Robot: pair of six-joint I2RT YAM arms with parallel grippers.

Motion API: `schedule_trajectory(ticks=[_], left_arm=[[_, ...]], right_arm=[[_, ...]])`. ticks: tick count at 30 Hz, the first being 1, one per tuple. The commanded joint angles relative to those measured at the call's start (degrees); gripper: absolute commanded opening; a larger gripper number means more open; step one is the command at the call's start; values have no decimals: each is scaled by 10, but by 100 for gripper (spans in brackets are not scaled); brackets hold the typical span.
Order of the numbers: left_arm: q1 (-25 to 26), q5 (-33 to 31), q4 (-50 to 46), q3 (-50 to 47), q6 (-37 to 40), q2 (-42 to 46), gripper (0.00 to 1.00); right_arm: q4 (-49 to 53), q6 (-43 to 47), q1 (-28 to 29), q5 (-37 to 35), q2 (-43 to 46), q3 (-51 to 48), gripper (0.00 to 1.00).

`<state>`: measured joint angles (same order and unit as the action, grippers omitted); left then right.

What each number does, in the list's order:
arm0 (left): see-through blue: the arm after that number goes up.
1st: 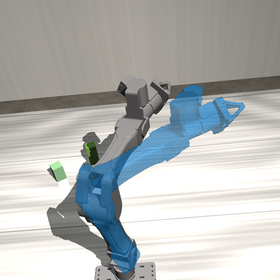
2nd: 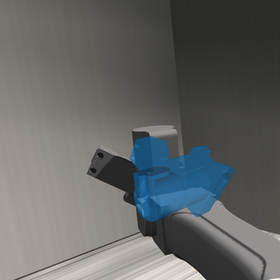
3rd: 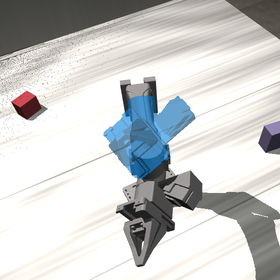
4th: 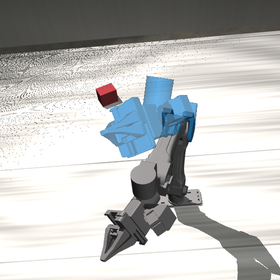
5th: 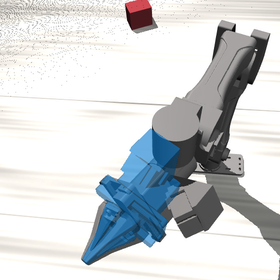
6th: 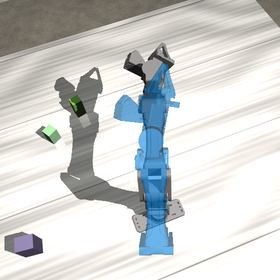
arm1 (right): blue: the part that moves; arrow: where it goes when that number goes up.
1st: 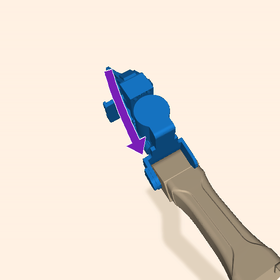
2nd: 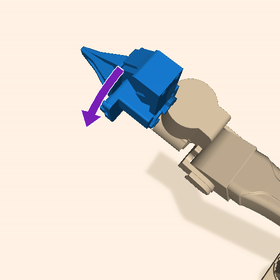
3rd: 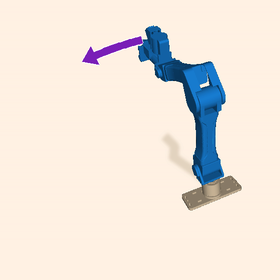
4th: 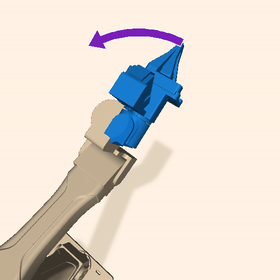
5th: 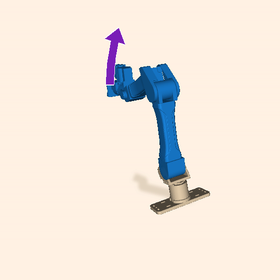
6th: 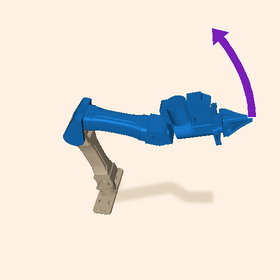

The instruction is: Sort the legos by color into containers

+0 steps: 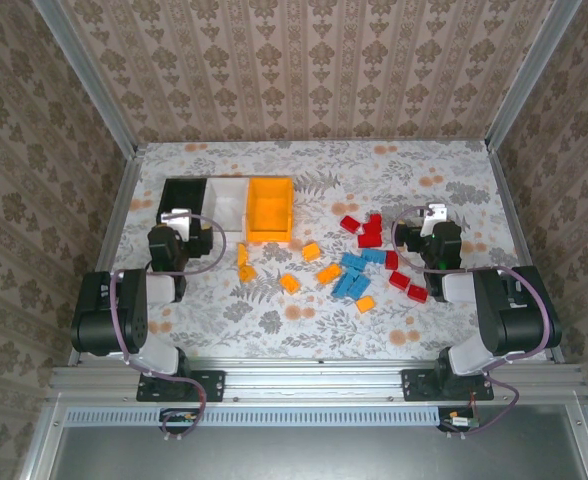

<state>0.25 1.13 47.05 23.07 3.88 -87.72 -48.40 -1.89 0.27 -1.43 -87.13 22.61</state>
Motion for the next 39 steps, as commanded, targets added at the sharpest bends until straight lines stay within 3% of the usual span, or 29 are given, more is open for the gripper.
schedule_trajectory(ticks=[1,4,11,17,21,24,32,39], left_arm=[[0,-52,-98,48,-26,41,100],[0,-88,-198,87,-43,92,100],[0,-145,-427,188,-200,181,100],[10,-81,-573,253,-300,241,100],[46,-28,-634,263,-301,272,100],[80,0,-672,260,-283,293,100],[141,151,-720,239,-255,296,100],[150,144,-775,219,-240,302,100]], right_arm=[[70,-9,3,-33,41,31,100],[178,-19,3,-61,79,77,100],[417,-135,1,-53,159,197,100],[619,-188,2,25,178,305,100],[768,-209,9,84,162,362,98],[851,-207,31,81,156,371,96],[916,-218,109,21,128,303,94],[890,-275,185,11,115,265,92]])
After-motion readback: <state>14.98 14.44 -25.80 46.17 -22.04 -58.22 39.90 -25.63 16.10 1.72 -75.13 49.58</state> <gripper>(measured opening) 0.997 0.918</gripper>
